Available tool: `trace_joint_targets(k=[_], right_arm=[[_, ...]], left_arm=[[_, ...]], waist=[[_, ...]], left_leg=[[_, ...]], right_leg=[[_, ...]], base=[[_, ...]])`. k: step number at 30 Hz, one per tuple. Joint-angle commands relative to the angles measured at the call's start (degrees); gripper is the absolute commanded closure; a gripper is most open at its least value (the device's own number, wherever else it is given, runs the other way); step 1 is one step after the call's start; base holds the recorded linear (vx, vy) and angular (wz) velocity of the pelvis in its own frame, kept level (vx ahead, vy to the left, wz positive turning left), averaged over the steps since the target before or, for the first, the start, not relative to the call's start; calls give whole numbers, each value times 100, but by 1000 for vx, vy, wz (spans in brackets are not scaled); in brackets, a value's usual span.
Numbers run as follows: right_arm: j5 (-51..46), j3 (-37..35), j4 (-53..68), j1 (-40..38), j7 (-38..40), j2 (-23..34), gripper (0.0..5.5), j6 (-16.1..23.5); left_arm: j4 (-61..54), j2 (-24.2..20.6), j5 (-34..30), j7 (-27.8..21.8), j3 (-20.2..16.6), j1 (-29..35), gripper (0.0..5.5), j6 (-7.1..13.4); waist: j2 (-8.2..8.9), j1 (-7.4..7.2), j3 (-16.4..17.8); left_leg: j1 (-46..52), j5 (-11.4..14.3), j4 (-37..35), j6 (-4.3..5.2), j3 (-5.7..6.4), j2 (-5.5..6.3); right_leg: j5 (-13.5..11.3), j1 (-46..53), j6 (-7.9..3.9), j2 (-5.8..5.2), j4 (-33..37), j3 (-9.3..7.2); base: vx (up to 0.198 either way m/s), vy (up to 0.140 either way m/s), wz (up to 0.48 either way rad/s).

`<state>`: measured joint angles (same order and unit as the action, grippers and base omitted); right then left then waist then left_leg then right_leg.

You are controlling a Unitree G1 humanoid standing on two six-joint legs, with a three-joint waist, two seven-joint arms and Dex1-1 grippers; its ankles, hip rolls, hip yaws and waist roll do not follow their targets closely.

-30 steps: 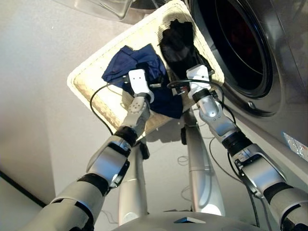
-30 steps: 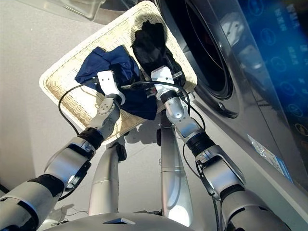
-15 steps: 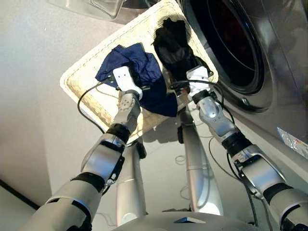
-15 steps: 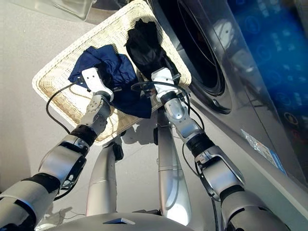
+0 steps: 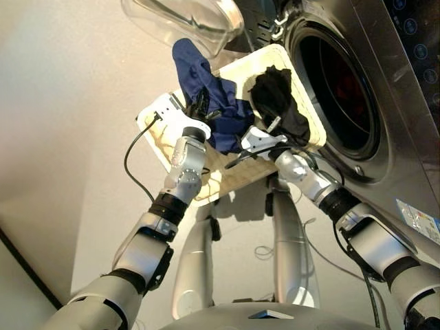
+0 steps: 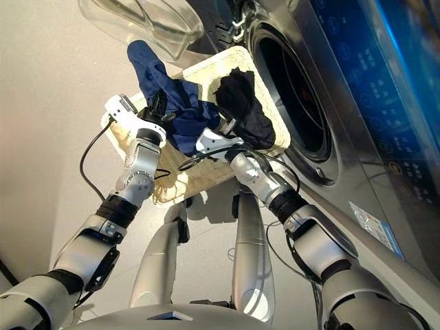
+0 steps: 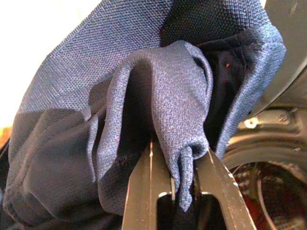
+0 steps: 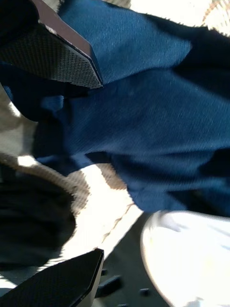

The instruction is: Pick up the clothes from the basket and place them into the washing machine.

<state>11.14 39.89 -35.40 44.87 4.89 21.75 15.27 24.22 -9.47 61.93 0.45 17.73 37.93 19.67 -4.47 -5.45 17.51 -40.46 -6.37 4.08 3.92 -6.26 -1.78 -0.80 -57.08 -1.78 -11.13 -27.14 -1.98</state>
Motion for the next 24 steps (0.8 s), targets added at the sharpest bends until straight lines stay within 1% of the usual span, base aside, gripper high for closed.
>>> trace_joint_targets(k=[1,6,10,17,18,20,24], right_arm=[[392,139,-48,348,35,-158,0,177],[474,118,-189,412,120,-305,0,143],[484,124,-379,523,163,-480,0,136],[468,41,-801,846,350,-785,0,97],[470,32,-816,888,381,-816,246,94],[481,-47,-778,920,508,-813,550,90],[399,-250,-663,886,738,-786,550,103]], left_arm=[[-613,15,128,-90,61,20,550,300],[-1133,0,291,-156,313,-120,550,280],[-1464,-65,380,-271,539,-198,550,181],[-2104,-161,725,-510,968,-354,550,78],[-2140,-188,746,-534,1014,-371,550,43],[-2192,-220,782,-541,1037,-418,550,49],[-2189,-249,778,-504,1009,-490,550,91]], waist=[[-300,55,-171],[-372,145,-245],[-430,218,-291],[-545,342,-348],[-554,354,-356],[-558,367,-371],[-562,380,-371]], left_leg=[[481,854,728,130,90,-215],[551,843,698,125,110,-210],[612,829,676,122,129,-211],[643,795,654,128,148,-218],[642,792,661,129,149,-218],[651,783,657,134,150,-220],[669,776,658,142,160,-227]], right_leg=[[-854,555,-667,-150,1108,17],[-849,634,-684,-160,1143,3],[-844,690,-687,-175,1160,-12],[-854,708,-701,-192,1170,-22],[-851,711,-703,-191,1164,-23],[-854,723,-703,-187,1166,-19],[-857,748,-705,-181,1181,-29]], base=[[0,0,0],[0,0,0],[0,0,0],[0,0,0],[0,0,0],[0,0,0],[0,0,0]])
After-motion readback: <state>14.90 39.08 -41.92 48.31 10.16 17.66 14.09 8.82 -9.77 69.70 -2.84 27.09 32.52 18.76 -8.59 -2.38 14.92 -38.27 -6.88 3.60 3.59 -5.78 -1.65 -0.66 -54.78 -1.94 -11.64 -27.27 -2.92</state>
